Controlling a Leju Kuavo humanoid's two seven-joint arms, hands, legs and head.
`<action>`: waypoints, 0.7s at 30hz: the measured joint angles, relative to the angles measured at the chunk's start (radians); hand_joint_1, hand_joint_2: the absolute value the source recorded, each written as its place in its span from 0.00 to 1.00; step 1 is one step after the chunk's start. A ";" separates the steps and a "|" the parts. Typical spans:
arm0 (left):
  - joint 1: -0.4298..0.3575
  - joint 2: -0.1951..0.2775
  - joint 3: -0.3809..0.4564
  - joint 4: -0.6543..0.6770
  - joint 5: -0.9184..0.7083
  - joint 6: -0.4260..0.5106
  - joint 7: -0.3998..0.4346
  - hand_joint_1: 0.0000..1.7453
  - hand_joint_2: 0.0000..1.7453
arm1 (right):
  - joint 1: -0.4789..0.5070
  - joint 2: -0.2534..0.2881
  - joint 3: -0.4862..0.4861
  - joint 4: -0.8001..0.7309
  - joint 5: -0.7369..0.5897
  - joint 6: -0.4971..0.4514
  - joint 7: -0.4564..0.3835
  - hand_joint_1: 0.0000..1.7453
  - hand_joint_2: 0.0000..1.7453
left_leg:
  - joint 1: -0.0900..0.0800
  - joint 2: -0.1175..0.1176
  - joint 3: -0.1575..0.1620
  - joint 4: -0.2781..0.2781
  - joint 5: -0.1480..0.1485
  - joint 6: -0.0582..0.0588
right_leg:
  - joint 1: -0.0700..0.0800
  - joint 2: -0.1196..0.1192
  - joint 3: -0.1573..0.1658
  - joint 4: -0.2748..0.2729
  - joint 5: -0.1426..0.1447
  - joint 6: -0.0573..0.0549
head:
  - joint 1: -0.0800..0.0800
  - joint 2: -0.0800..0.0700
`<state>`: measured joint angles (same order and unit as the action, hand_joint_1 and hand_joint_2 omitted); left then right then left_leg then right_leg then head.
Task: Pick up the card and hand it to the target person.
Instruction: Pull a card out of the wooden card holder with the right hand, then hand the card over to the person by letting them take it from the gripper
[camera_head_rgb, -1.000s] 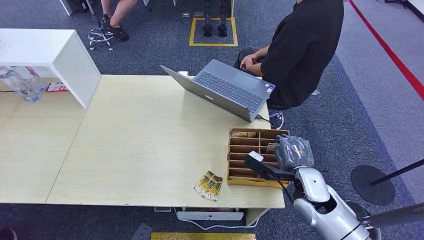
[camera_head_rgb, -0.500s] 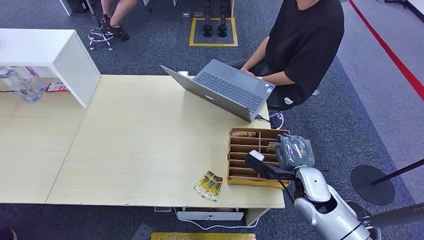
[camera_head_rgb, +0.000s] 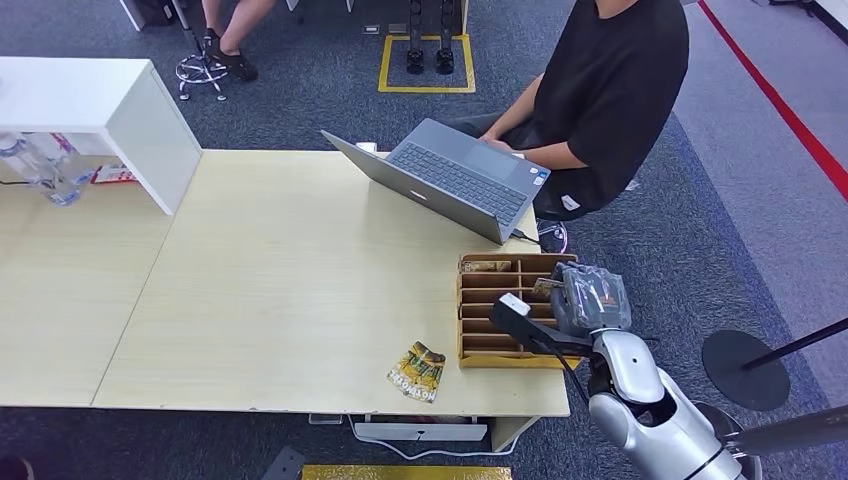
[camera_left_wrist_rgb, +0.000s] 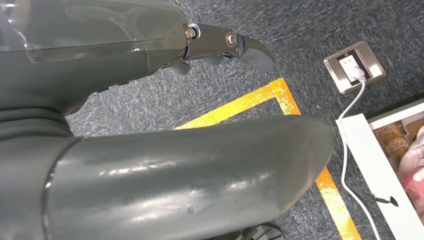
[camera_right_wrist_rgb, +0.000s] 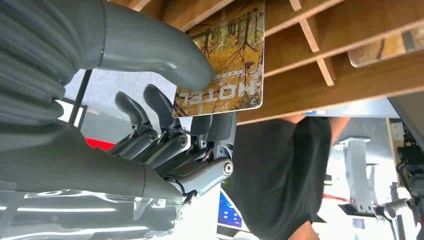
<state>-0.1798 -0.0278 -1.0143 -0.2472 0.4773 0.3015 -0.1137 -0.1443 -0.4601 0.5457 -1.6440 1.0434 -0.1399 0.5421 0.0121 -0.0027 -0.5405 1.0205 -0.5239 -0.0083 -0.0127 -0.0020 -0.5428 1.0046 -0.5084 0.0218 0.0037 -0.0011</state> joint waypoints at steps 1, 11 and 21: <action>0.000 0.000 0.000 0.000 0.000 0.000 0.000 0.00 0.00 | 0.000 0.000 -0.001 -0.003 -0.002 -0.003 0.000 0.88 1.00 | 0.000 0.000 0.000 0.000 0.000 0.000 | 0.000 0.000 0.000 0.000 0.000 0.000 | 0.000 0.000; 0.003 0.003 0.000 0.000 0.000 0.007 0.000 0.00 0.00 | 0.002 -0.001 -0.025 -0.075 -0.032 -0.020 0.005 0.88 1.00 | 0.000 0.000 0.000 0.000 0.000 0.000 | 0.000 0.000 0.000 0.000 0.000 0.000 | 0.000 0.000; 0.010 0.005 0.000 0.000 0.004 0.017 -0.003 0.00 0.00 | 0.002 -0.022 -0.063 -0.199 -0.028 -0.003 0.026 0.85 1.00 | 0.000 0.000 0.000 0.000 0.000 0.000 | 0.000 0.000 0.000 0.000 0.000 0.000 | 0.000 0.000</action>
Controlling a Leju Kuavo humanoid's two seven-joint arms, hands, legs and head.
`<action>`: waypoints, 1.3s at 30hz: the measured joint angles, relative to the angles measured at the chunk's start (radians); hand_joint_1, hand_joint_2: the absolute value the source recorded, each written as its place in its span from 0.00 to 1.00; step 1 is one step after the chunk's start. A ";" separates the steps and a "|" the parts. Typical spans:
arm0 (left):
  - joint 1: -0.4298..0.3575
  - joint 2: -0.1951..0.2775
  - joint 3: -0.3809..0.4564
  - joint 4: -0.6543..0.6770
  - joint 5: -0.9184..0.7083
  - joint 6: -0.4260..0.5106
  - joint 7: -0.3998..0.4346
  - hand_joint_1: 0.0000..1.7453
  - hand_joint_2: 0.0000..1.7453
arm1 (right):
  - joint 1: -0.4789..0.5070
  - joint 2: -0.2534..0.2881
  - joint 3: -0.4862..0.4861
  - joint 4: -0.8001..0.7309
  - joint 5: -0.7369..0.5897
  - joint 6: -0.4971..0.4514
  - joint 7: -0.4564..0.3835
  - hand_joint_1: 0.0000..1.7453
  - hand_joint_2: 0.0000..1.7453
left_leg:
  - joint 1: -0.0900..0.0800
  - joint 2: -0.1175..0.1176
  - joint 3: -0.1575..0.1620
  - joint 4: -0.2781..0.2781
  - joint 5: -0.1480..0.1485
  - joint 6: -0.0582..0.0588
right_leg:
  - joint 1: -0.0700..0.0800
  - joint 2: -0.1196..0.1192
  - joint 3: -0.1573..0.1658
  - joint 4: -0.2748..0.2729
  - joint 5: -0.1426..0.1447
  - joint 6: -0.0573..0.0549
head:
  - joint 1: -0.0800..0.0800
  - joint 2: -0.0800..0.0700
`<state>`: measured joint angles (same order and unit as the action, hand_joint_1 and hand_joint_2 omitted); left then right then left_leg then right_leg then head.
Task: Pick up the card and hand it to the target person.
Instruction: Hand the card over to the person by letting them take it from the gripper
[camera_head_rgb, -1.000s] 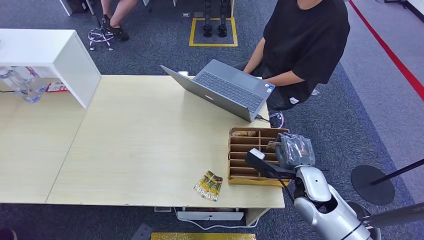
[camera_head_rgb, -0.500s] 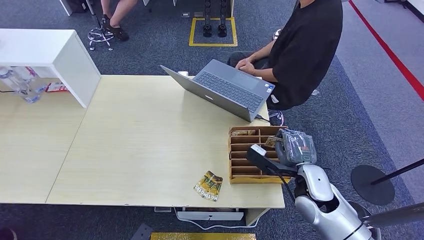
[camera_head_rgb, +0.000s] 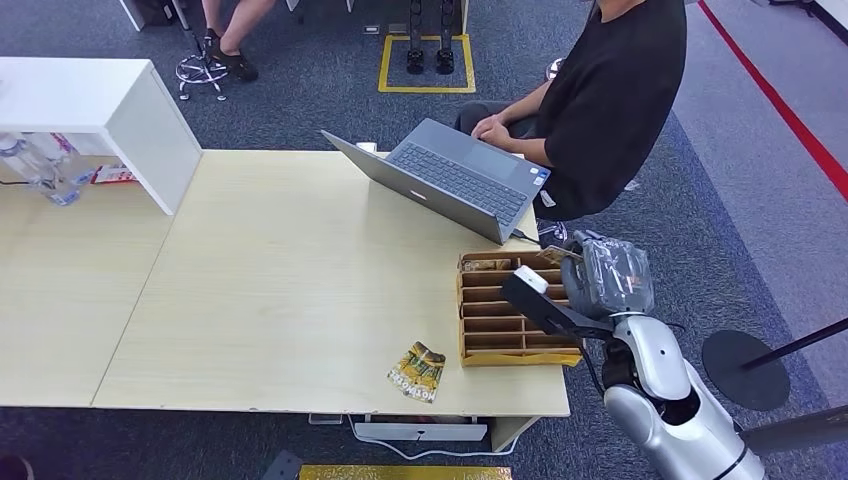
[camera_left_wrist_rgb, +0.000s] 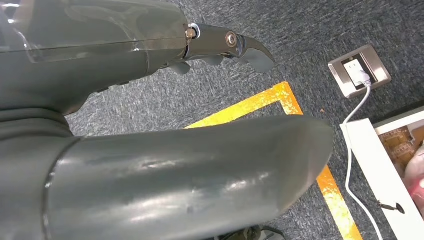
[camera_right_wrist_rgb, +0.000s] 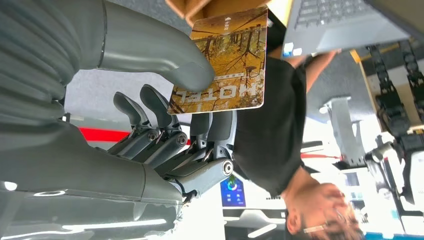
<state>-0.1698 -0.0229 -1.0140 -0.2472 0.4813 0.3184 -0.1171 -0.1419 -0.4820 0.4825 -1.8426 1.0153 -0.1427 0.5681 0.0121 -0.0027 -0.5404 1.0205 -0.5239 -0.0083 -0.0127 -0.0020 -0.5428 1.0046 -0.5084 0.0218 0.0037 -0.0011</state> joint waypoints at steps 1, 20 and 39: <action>0.001 0.000 0.000 0.000 0.000 0.000 0.000 0.00 0.00 | 0.000 -0.003 -0.003 -0.014 0.001 0.005 0.002 0.85 1.00 | 0.000 0.000 0.000 0.000 0.000 0.000 | 0.000 0.000 0.000 0.000 0.000 0.000 | 0.000 0.000; -0.001 -0.001 0.000 0.000 -0.016 -0.002 0.006 0.00 0.00 | -0.073 -0.039 -0.084 -0.110 -0.030 -0.024 -0.001 0.87 1.00 | 0.000 0.000 0.000 0.000 0.000 0.000 | 0.000 0.000 0.000 0.000 0.000 0.000 | 0.000 0.000; -0.016 -0.009 0.000 0.000 -0.048 -0.016 0.029 0.00 0.00 | -0.130 -0.044 -0.102 0.007 0.077 -0.088 -0.024 0.80 1.00 | 0.000 0.000 0.000 0.000 0.000 0.000 | 0.000 0.000 0.000 0.000 0.000 0.000 | 0.000 0.000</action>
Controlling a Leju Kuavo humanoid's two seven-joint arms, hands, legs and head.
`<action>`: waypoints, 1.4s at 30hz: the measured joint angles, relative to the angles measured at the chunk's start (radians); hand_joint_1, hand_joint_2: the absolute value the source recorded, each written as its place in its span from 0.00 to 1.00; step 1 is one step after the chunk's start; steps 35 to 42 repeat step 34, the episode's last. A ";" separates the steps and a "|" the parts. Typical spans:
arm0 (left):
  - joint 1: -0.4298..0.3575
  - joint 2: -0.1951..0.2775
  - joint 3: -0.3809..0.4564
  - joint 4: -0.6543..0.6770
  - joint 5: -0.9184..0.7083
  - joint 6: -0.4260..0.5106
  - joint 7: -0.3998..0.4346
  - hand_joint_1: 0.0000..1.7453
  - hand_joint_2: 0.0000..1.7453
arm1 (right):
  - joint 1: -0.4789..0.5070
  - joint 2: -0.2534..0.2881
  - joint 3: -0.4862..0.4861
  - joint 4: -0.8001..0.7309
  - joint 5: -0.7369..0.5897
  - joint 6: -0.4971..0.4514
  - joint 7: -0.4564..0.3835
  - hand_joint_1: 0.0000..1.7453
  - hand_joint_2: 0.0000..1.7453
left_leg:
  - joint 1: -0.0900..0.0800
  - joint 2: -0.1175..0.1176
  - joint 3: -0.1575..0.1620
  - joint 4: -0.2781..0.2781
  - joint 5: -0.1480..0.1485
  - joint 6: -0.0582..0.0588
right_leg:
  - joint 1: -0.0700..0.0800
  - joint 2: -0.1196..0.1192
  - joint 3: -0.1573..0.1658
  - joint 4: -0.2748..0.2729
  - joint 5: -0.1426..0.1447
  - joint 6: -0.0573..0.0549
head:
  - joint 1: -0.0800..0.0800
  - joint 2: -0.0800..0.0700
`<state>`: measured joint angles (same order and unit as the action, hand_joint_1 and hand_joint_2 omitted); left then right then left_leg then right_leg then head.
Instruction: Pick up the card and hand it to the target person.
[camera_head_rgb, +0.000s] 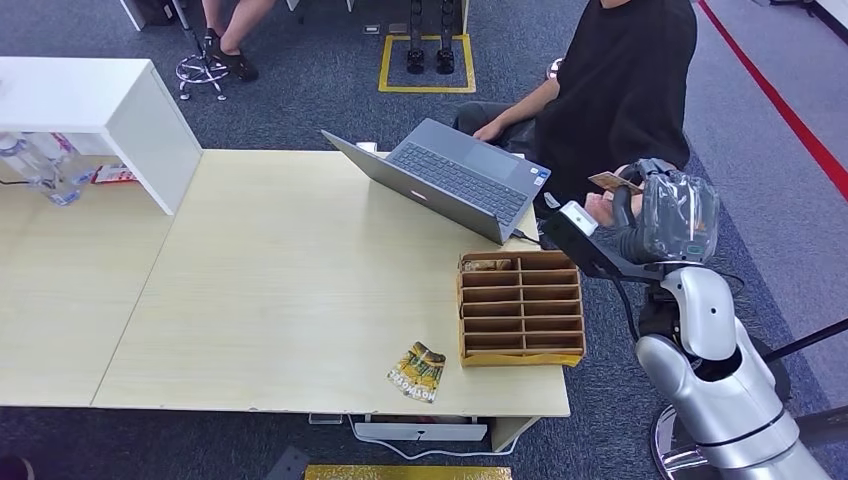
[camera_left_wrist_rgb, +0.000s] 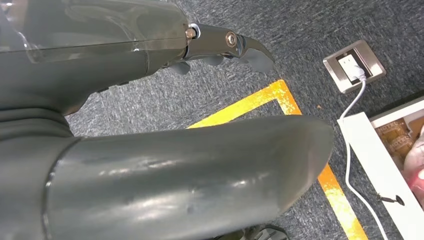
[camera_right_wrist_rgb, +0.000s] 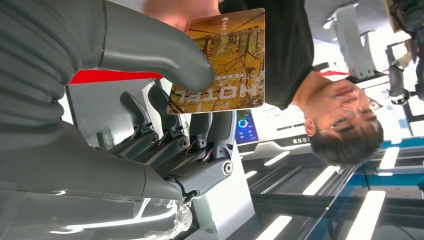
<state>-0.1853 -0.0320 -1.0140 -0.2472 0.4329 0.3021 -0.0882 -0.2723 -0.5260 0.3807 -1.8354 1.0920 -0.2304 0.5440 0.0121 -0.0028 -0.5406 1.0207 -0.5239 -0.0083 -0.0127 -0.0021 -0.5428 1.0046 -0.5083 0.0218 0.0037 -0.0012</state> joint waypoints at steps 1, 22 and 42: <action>-0.001 0.000 0.000 0.000 -0.001 0.000 0.002 0.00 0.00 | 0.000 -0.001 0.000 0.006 0.002 0.000 0.000 0.80 1.00 | 0.000 0.000 0.000 0.000 0.000 0.000 | 0.000 0.000 0.000 0.000 0.000 0.000 | 0.000 0.000; -0.004 -0.002 0.000 0.000 -0.015 -0.006 0.009 0.00 0.00 | 0.011 -0.013 0.001 0.092 0.136 0.080 0.012 0.00 1.00 | 0.000 0.000 0.000 0.000 0.000 0.000 | 0.000 0.000 0.000 0.000 0.000 0.000 | 0.000 0.000; -0.007 -0.002 0.000 0.000 -0.023 -0.010 0.010 0.00 0.00 | 0.018 -0.015 0.011 0.124 0.094 0.198 0.008 0.00 0.67 | 0.000 0.000 0.000 0.000 0.000 0.000 | 0.000 0.000 0.000 0.000 0.000 0.000 | 0.000 0.000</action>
